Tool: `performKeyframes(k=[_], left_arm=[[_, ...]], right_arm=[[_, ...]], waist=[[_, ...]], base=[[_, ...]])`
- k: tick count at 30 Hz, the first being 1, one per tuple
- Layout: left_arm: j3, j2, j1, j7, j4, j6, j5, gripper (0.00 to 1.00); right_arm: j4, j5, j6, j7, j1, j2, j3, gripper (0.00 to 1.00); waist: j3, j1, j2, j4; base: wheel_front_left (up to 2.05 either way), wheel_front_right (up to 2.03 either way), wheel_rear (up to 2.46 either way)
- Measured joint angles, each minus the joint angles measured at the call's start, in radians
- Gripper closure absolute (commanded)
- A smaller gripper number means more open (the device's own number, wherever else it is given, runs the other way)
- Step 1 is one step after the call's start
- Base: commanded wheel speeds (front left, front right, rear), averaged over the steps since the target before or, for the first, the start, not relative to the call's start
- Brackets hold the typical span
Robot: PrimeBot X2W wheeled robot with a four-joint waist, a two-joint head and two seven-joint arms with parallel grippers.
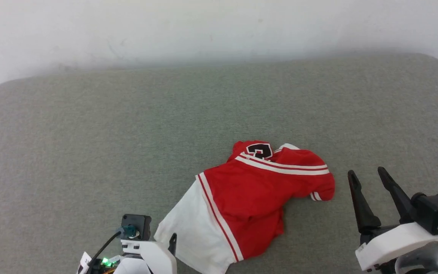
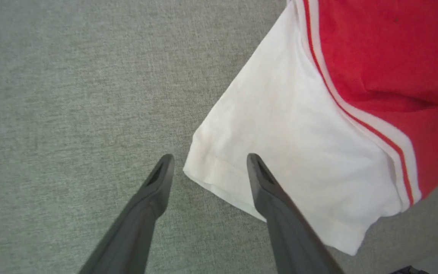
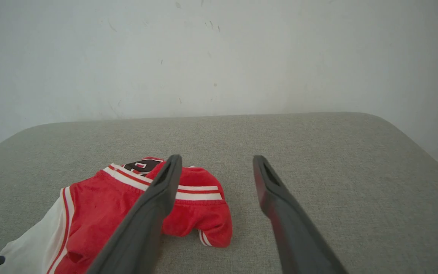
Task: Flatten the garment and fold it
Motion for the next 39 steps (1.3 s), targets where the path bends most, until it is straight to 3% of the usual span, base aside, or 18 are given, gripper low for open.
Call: performKeyframes(k=[9,10,11,13,16,21,26,31,39], left_arm=[[0.006,0.006,-0.030,0.160,0.054,0.051,0.002,0.00],[0.005,0.008,-0.035,0.177,0.055,0.050,-0.001,0.11],[0.003,0.009,-0.041,0.191,0.054,0.047,-0.007,0.98],[0.003,0.015,-0.048,0.200,0.048,0.037,-0.016,1.00],[0.031,0.005,-0.047,0.132,0.038,0.045,-0.027,1.00],[0.141,0.015,-0.034,-0.009,0.019,0.119,-0.045,1.00],[0.243,0.049,0.011,-0.076,0.006,0.173,-0.071,1.00],[0.286,0.068,0.045,-0.091,0.007,0.181,-0.092,1.00],[0.275,0.058,0.044,-0.116,0.007,0.181,-0.096,1.00]], right_arm=[[0.002,0.017,0.000,-0.011,-0.001,0.000,0.025,0.00],[0.004,0.017,0.000,-0.011,-0.001,0.000,0.025,0.00],[0.005,0.017,0.000,-0.011,-0.002,0.000,0.025,0.00],[0.006,0.017,0.000,-0.011,-0.002,0.000,0.025,0.00],[0.007,0.019,0.000,-0.011,-0.003,0.000,0.020,0.00],[0.009,0.021,0.000,-0.011,-0.003,0.000,0.002,0.00],[0.022,0.018,0.000,0.014,-0.004,0.000,-0.020,0.00],[0.060,-0.006,0.000,0.083,-0.015,-0.001,-0.024,0.00],[0.184,-0.075,0.000,0.208,-0.121,0.000,-0.006,0.00]], waist=[[0.024,0.0000,0.0000,-0.061],[0.028,0.0000,0.0000,-0.064],[0.032,0.0000,0.0000,-0.066],[0.038,-0.0001,0.0000,-0.068],[0.041,0.0002,0.0000,-0.062],[0.037,0.0002,0.0000,-0.035],[0.033,0.0001,0.0000,-0.003],[0.035,0.0001,0.0000,0.025],[0.062,0.0001,0.0000,0.053]], base=[[0.00,0.00,0.00],[0.00,0.00,0.00],[0.00,0.00,0.00],[0.00,0.00,0.00],[0.00,0.00,0.00],[0.00,0.00,0.00],[0.00,0.00,0.00],[0.00,0.00,0.00],[0.00,0.00,0.00]])
